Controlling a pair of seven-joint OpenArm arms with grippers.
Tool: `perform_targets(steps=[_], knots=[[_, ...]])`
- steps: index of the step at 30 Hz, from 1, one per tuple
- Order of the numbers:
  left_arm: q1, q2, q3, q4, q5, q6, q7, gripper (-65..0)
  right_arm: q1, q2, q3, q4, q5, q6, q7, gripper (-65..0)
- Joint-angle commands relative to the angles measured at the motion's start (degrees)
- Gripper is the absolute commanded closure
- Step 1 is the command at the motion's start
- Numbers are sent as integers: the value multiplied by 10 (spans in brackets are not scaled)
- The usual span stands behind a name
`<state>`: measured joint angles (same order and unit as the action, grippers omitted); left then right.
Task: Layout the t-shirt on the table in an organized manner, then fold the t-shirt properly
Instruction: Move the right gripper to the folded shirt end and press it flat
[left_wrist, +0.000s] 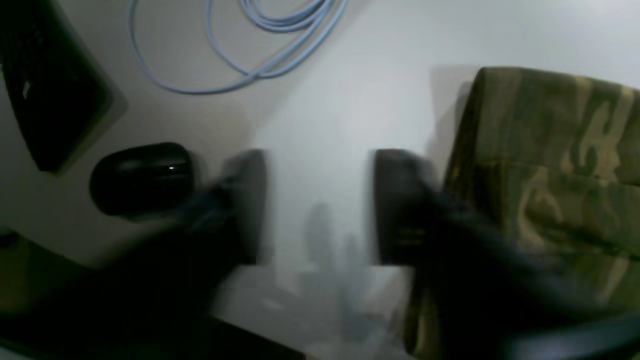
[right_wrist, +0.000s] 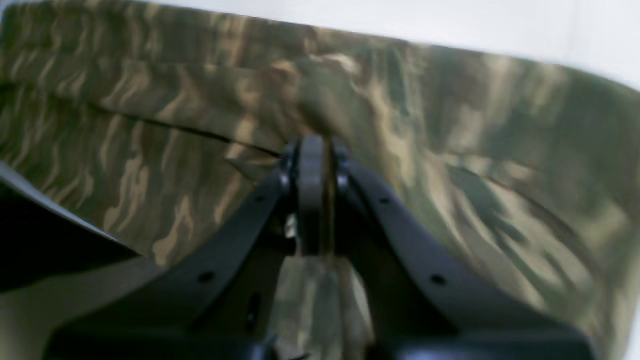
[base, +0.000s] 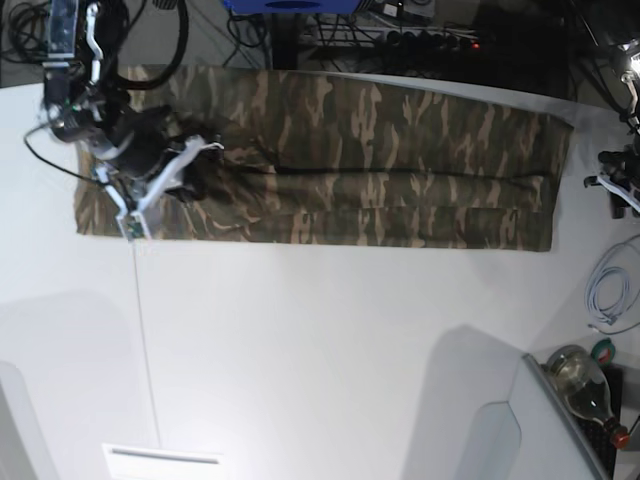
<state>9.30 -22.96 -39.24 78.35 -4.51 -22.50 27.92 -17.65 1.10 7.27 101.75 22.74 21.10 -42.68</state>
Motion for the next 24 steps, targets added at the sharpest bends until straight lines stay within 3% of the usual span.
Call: perform_targets(steps=[1, 2, 13, 19, 24], knots=[[-5, -13, -4, 5, -5, 4, -12, -69, 11, 3, 3, -11, 2, -1, 11, -24], [-5, -13, -4, 2, -5, 4, -12, 0, 16, 3, 3, -32, 2, -1, 11, -24], [-5, -21, -59, -40, -4, 4, -9, 0, -21, 3, -57, -139, 3, -1, 75, -24], [-1, -21, -60, -40, -4, 4, -9, 0, -71, 4, -57, 18, 2, -1, 75, -23], [23, -17, -55, -39, -4, -10, -12, 0, -27, 14, -41, -34, 2, -1, 75, -23]])
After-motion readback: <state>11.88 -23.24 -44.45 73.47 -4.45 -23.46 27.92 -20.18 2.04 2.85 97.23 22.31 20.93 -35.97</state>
